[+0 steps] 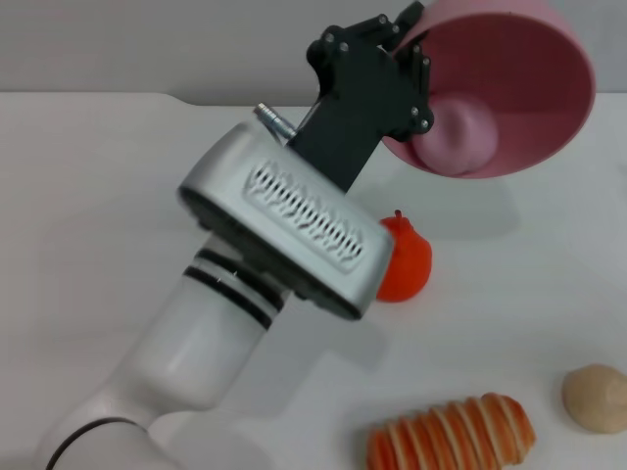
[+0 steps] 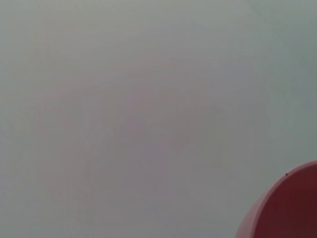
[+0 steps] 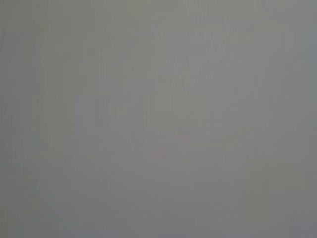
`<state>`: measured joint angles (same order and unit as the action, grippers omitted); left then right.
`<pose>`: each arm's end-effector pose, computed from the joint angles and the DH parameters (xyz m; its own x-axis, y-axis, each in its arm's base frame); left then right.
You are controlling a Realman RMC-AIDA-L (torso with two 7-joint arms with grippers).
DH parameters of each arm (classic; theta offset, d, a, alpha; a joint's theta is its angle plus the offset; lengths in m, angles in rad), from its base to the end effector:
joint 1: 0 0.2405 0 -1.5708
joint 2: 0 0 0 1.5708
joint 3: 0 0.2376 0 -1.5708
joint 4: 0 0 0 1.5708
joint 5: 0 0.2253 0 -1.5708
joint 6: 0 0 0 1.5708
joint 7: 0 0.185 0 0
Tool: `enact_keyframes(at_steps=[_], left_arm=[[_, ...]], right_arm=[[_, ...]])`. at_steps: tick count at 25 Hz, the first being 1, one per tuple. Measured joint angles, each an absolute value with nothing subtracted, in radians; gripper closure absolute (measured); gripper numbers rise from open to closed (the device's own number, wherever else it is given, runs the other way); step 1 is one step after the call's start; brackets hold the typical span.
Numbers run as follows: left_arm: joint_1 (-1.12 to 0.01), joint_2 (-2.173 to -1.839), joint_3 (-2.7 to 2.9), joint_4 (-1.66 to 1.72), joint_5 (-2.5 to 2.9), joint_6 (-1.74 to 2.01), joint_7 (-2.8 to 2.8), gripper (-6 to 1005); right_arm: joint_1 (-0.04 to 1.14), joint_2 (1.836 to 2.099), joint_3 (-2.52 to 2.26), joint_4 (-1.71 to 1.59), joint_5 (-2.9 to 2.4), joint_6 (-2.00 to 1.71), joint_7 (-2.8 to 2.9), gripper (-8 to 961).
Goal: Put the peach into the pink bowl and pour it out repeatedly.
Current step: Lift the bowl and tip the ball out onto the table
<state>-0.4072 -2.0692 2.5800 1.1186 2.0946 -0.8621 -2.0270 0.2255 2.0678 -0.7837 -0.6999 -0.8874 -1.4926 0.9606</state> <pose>-0.0512 0.3323 -0.1122 0.8246 -0.4818 0.2964 0.1306 -0.3477 -0.9285 0.2686 0.3419 0.1384 0.4819 0.3602 -0.7988 -0.6558 -0.4563 -0.6014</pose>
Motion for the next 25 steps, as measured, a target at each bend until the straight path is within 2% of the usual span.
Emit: enact_keyframes(at_steps=[25], left_arm=[[-0.397,-2.072,2.625,1.055,2.238,-0.999,-2.111,954]], right_arm=[[0.248,2.068,-0.784,-0.682,-0.891,-1.484,0.963,424]])
